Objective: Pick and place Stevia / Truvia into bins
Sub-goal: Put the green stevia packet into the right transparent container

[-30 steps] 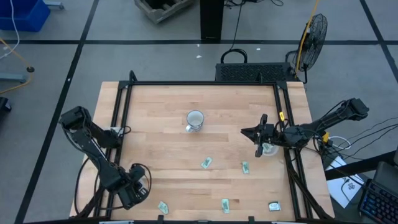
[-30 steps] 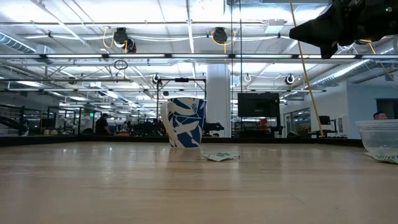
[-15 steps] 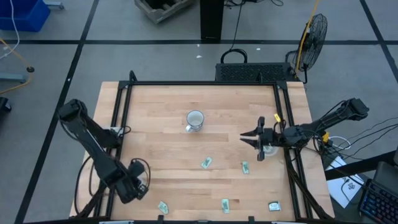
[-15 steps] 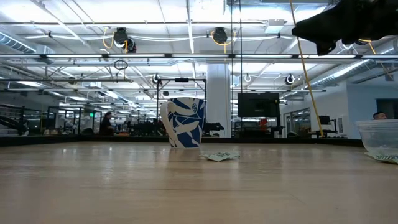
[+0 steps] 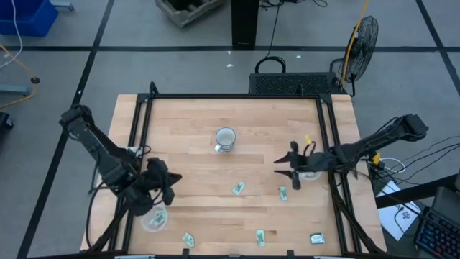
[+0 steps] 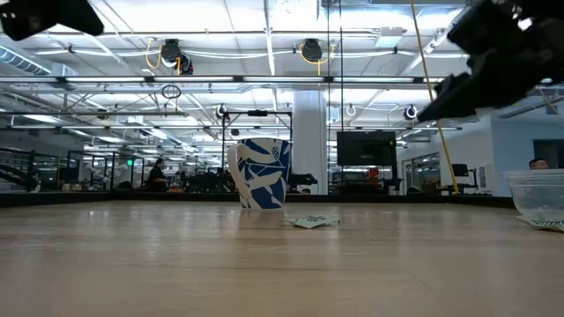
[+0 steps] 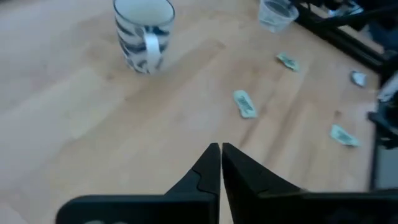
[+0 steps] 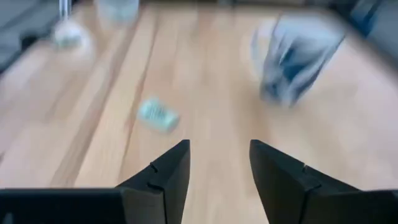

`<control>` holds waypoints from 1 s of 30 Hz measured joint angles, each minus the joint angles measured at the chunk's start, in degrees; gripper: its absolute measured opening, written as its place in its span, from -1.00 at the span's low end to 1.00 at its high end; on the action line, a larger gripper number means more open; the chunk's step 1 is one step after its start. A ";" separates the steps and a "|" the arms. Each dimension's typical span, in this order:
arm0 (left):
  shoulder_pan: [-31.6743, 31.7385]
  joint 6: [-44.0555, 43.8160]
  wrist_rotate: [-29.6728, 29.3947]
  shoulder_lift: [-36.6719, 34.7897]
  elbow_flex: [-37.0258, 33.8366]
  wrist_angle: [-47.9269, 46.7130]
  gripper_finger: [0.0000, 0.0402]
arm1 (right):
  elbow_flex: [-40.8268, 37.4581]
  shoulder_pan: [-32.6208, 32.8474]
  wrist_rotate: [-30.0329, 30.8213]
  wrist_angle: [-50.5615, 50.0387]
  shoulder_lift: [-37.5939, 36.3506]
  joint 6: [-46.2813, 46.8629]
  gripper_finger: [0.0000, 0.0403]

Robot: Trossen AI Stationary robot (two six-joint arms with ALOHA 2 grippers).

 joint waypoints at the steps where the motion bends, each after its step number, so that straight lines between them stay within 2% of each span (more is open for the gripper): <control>1: 0.74 1.63 0.11 0.02 0.00 0.00 -0.86 | 0.33 -0.48 -2.66 -0.61 1.36 1.05 -0.20; 3: 2.11 4.07 0.81 0.04 0.00 0.00 -0.83 | 1.21 -1.04 -6.73 0.00 3.96 2.05 -0.20; 6: 4.01 6.19 1.33 0.09 0.00 -0.01 -0.82 | 3.64 -1.09 -9.70 -1.39 7.33 3.42 -0.20; 13: 8.24 11.66 1.35 0.08 0.00 0.00 -0.82 | 12.59 -1.05 -11.29 -16.84 15.13 9.29 -0.21; 17: 9.96 12.37 1.33 0.08 0.00 0.00 -0.81 | 15.63 -1.01 -20.52 -24.87 20.01 14.51 -0.21; 20: 10.83 12.39 1.35 0.08 0.00 0.00 -0.81 | 16.01 -1.00 -24.86 -27.66 23.02 17.09 -0.21; 30: 11.40 12.50 2.44 0.08 0.00 -0.02 -0.81 | 16.03 -1.02 -23.68 -26.57 30.98 16.12 -0.21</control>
